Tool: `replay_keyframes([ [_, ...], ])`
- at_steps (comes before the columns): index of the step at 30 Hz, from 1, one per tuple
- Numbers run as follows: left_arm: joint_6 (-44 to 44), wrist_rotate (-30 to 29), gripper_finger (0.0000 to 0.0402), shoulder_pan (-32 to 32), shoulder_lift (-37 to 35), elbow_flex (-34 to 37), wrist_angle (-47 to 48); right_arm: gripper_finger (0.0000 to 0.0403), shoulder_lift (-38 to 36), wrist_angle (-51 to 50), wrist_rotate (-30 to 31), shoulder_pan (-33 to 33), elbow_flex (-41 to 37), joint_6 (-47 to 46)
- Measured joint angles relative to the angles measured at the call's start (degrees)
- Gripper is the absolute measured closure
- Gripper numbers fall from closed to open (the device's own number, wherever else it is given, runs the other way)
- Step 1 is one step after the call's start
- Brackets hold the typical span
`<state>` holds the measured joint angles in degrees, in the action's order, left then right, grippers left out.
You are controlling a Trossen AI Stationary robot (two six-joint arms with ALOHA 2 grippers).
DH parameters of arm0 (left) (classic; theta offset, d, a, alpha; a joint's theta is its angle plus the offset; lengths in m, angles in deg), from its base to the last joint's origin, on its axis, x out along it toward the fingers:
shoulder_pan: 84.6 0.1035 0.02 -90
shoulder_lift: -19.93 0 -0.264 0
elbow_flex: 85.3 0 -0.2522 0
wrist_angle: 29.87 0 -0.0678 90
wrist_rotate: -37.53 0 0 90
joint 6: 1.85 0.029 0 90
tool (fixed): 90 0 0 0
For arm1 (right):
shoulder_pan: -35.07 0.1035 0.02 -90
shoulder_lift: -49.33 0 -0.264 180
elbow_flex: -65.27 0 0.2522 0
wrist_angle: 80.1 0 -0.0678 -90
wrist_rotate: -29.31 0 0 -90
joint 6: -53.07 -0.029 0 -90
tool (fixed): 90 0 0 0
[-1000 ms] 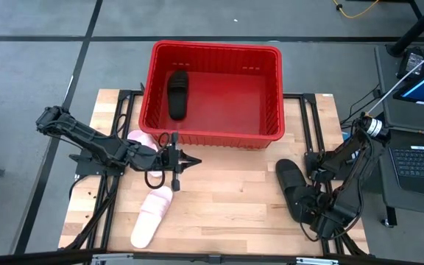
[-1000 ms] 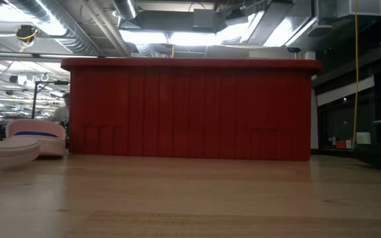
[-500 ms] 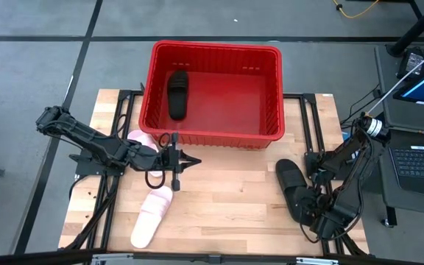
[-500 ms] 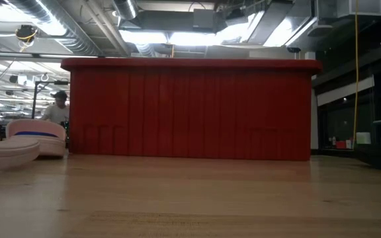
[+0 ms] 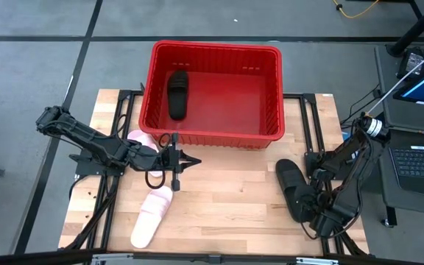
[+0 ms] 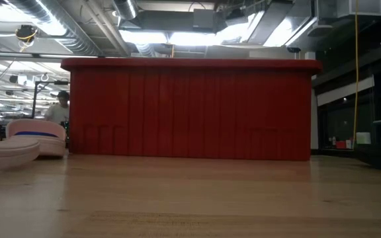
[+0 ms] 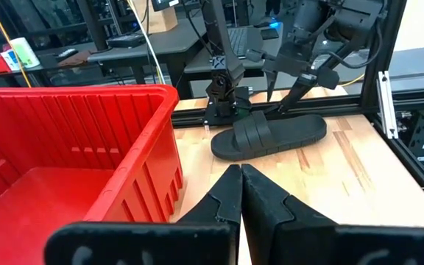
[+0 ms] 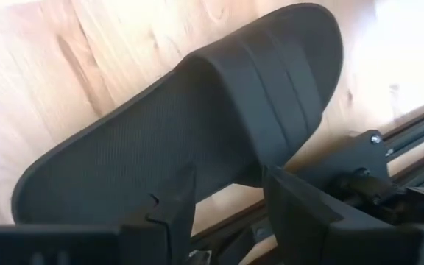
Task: Pick and place slides into bin
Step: Put the black slide into the red bin
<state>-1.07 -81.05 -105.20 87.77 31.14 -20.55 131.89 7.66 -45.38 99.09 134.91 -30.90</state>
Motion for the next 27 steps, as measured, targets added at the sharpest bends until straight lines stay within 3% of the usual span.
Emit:
replay_keyframes([
  [6,0.0,0.0,0.0400,0.0,0.0,0.0,0.0,0.0244,0.0,3.4,0.0,-0.3,-4.7,-0.5],
  [11,0.0,0.0,0.0400,0.0,0.0,0.0,0.0,0.0244,0.1,2.7,0.0,-1.8,-7.9,-6.2],
  [27,0.0,0.0,0.0400,0.0,0.0,0.0,0.5,0.0248,0.1,4.3,0.0,-3.0,-11.5,-7.1],
])
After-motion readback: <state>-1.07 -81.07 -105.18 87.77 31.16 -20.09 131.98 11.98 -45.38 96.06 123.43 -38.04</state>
